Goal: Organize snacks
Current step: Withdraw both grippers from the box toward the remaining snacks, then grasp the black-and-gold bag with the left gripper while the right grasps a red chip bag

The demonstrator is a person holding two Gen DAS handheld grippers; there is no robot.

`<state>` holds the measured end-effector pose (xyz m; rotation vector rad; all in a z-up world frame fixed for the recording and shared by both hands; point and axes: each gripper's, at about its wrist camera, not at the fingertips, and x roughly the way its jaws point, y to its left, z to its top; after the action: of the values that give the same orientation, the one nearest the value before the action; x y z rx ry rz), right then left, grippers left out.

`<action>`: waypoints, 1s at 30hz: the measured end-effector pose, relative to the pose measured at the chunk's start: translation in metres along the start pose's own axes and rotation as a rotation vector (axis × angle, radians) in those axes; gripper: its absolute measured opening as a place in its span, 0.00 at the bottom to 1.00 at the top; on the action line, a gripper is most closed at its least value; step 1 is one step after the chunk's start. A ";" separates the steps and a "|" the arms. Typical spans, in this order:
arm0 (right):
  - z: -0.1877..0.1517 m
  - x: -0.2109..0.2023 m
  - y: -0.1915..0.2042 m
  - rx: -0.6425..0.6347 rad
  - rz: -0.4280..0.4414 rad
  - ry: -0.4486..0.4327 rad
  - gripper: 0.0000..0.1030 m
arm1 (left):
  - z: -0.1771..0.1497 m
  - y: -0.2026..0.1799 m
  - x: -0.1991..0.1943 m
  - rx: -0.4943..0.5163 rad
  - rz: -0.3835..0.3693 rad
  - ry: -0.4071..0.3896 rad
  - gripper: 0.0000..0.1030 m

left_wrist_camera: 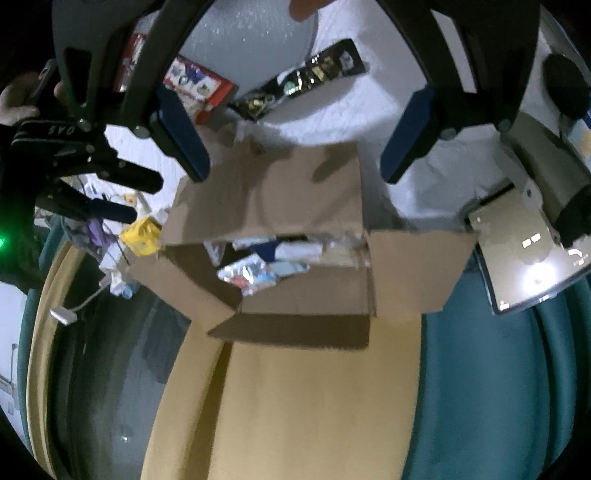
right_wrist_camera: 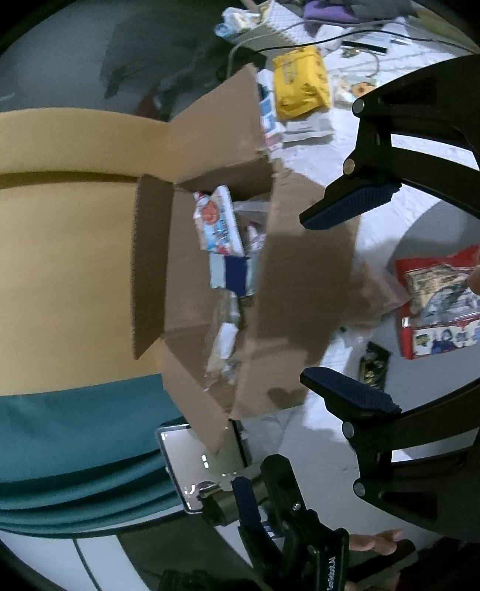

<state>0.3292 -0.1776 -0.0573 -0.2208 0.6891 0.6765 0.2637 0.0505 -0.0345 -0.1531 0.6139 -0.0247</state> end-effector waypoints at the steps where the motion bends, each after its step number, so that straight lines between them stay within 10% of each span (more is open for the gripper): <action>1: -0.004 0.000 -0.001 0.003 -0.001 0.005 0.77 | -0.004 0.000 0.003 0.001 -0.001 0.011 0.92; 30: -0.112 0.031 -0.007 0.056 0.021 0.220 0.77 | -0.083 0.002 0.073 0.098 -0.091 0.256 0.92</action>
<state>0.2936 -0.2123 -0.1628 -0.2382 0.9207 0.6574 0.2755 0.0363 -0.1440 -0.0831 0.8596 -0.1643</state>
